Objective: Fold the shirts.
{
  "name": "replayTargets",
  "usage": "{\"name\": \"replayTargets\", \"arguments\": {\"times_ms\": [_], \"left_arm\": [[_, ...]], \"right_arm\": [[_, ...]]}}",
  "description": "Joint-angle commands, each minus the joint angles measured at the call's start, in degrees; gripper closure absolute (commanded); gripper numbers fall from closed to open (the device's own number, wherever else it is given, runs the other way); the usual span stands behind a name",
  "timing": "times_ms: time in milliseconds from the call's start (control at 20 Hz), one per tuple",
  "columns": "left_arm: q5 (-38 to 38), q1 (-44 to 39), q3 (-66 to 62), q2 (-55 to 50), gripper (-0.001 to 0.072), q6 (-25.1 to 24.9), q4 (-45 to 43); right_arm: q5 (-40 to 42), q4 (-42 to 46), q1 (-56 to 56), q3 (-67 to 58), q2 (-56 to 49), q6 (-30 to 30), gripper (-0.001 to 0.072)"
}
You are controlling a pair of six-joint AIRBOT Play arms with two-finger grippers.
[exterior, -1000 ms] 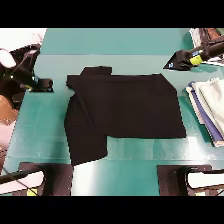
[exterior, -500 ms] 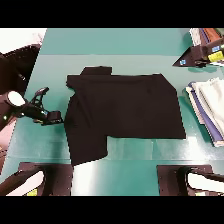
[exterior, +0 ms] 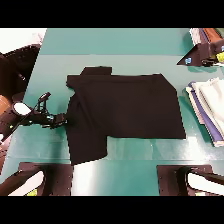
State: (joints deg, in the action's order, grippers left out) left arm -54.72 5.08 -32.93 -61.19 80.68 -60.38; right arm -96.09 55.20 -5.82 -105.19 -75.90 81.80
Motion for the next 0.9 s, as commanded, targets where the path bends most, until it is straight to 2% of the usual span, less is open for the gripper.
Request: {"name": "replayTargets", "arguments": {"times_ms": [0, 50, 100, 200, 300, 700, 850], "left_arm": [[5.11, -1.70, 0.59, -0.11, 0.0340, -0.09, 2.05], [5.25, -1.84, 0.50, -0.11, 0.0417, 0.11, 2.49], [5.03, -1.81, 0.04, -0.11, 0.0678, 0.17, 2.49], [3.34, -1.81, -2.05, 0.11, 0.0680, 0.13, 2.34], [1.46, -1.81, -4.76, 1.36, 0.0681, 0.02, 2.32], [-2.91, -1.84, -9.03, 5.03, 0.0679, -0.22, 2.27], [-2.73, -1.84, -9.03, 5.01, 0.0679, -0.20, 2.32]], "right_arm": [[-0.07, 0.28, -0.04, -0.07, 0.17, 0.70, 0.0273], [-0.15, 1.33, 0.04, -0.07, 0.17, 0.72, 0.0272], [-0.55, 3.50, 0.02, -0.04, 0.17, 1.03, 0.0273], [-1.16, 6.10, 0.46, 2.10, 0.70, 1.36, 0.0273], [-0.44, 6.03, 2.71, 9.73, 3.15, 1.36, 0.0272], [10.64, 6.27, 27.34, 61.37, 18.32, 1.25, 0.0249], [14.75, 5.88, 36.30, 74.05, 20.57, -0.39, 0.0266]]}}
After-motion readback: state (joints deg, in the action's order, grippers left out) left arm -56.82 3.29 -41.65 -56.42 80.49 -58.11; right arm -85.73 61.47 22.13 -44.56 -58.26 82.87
